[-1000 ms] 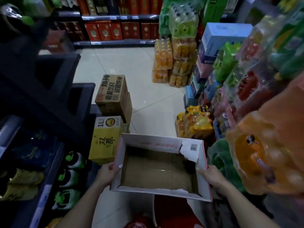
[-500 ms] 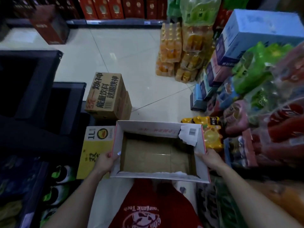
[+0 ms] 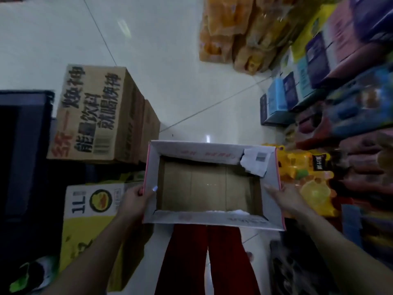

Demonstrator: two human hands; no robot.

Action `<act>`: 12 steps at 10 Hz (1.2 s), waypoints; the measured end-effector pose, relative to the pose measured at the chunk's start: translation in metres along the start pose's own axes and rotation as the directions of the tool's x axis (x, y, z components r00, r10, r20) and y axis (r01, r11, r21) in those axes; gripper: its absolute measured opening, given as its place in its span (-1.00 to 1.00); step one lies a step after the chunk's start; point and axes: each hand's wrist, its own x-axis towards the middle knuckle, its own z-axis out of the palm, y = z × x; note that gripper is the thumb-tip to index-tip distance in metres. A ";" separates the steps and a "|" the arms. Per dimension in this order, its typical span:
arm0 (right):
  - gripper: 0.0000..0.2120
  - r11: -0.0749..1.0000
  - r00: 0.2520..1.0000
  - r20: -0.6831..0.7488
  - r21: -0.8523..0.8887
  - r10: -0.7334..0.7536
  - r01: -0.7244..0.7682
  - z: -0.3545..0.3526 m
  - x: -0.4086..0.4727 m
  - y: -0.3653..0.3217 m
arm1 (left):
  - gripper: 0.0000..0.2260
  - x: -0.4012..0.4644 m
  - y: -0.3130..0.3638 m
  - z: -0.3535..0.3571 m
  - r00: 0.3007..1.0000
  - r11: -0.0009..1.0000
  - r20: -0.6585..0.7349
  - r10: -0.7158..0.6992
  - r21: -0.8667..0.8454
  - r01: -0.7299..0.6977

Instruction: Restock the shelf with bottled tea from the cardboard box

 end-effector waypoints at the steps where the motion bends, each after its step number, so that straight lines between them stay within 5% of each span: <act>1: -0.70 0.999 1.000 0.019 -0.034 -0.014 0.015 0.028 0.083 0.003 | -0.77 0.077 -0.015 0.028 1.000 0.999 -0.023 0.003 -0.045 -0.004; 4: -0.60 0.998 1.000 0.023 -0.064 0.007 -0.006 0.106 0.284 0.049 | -0.62 0.271 -0.083 0.111 0.999 1.000 -0.041 -0.009 -0.019 0.008; 6: -0.62 0.996 0.998 0.010 -0.075 0.055 -0.054 0.139 0.336 0.075 | -0.61 0.322 -0.115 0.137 0.999 0.999 -0.004 -0.048 -0.023 0.048; 9: -0.58 0.995 0.999 -0.028 -0.094 0.038 -0.040 0.156 0.353 0.092 | -0.60 0.331 -0.127 0.146 0.998 0.999 -0.027 -0.055 -0.006 0.054; 10: -0.59 0.981 0.999 0.011 -0.186 0.047 -0.044 0.148 0.337 0.082 | -0.50 0.321 -0.115 0.141 0.993 0.992 0.042 -0.114 0.054 0.111; 11: -0.62 0.899 0.997 0.075 -0.434 -0.025 0.056 0.124 0.313 0.052 | -0.39 0.298 -0.078 0.127 0.993 0.982 -0.034 -0.110 0.149 0.114; 12: -0.65 0.833 0.983 0.159 -0.529 -0.090 0.162 0.082 0.274 0.003 | -0.51 0.248 -0.008 0.103 1.000 0.977 0.014 -0.028 0.213 0.024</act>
